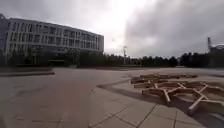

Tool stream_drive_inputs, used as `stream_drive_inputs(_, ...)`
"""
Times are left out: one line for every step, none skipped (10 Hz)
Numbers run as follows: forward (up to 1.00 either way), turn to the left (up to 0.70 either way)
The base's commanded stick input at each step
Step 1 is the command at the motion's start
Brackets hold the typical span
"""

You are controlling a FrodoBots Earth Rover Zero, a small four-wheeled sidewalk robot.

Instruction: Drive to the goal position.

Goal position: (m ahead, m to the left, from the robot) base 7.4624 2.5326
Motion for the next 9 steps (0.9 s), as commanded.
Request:
stream_drive_inputs(-0.70,0.00)
stream_drive_inputs(-0.70,0.00)
stream_drive_inputs(-0.70,0.00)
stream_drive_inputs(-0.70,0.00)
stream_drive_inputs(-0.70,0.00)
stream_drive_inputs(-0.70,0.00)
stream_drive_inputs(-0.70,0.00)
stream_drive_inputs(-0.70,0.00)
stream_drive_inputs(-0.70,0.00)
